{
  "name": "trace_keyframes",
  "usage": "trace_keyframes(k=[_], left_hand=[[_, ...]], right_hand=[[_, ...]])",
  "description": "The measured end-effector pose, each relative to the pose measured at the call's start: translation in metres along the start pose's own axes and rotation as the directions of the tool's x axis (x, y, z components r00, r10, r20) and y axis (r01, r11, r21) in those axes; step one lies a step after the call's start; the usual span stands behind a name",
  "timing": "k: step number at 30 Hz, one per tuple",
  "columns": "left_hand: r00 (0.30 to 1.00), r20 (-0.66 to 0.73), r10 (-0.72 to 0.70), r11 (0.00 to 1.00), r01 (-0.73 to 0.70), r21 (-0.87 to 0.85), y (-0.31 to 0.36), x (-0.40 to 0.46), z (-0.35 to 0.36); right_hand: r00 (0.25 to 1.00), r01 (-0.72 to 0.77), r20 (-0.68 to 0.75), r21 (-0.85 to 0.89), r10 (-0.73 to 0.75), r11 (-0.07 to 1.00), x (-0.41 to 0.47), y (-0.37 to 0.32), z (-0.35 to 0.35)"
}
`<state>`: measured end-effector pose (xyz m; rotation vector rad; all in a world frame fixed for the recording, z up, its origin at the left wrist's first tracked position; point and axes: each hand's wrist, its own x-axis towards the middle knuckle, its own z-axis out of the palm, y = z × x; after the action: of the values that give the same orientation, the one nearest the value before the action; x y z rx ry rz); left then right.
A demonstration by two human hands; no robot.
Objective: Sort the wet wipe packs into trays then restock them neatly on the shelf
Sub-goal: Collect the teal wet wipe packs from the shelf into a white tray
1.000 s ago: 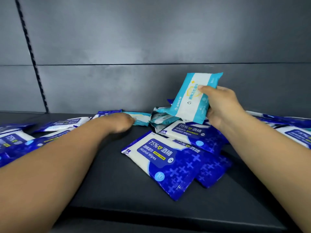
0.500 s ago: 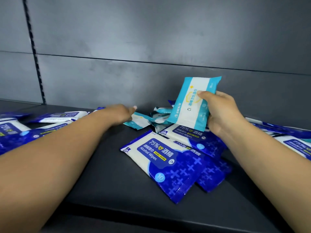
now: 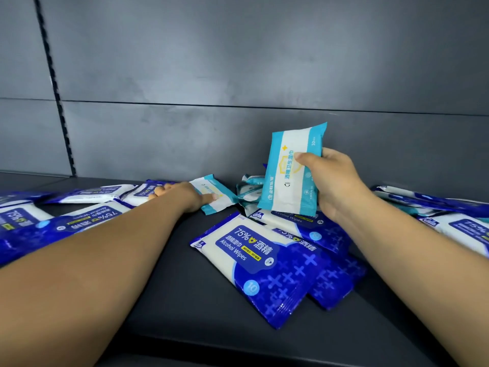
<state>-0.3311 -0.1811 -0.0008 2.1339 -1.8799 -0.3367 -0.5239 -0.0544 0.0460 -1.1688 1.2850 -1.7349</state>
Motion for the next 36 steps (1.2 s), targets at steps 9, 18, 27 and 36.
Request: trace_keyframes(k=[9,18,27,36], left_hand=[[0.966,-0.258,0.029,0.146,-0.259,-0.955,-0.017,-0.052,-0.056],[0.935,-0.168,0.313,-0.119,-0.137,-0.983,-0.117,-0.205,-0.107],[0.883,0.029,0.469,0.098,-0.019,-0.995,-0.258,-0.273,-0.047],[0.869,0.426,0.25,0.392,0.312,-0.866,-0.355,-0.301,0.125]], right_hand=[[0.995,-0.054,0.085,0.148,0.042,0.987,-0.021,-0.01,0.014],[0.967,-0.009,0.241,0.339,-0.078,0.941,-0.151,-0.052,0.057],[0.942,-0.223,0.302,0.228,0.149,0.948,-0.292,0.024,0.119],[0.757,-0.653,0.059,0.099,0.651,0.75,-0.382,0.198,0.099]])
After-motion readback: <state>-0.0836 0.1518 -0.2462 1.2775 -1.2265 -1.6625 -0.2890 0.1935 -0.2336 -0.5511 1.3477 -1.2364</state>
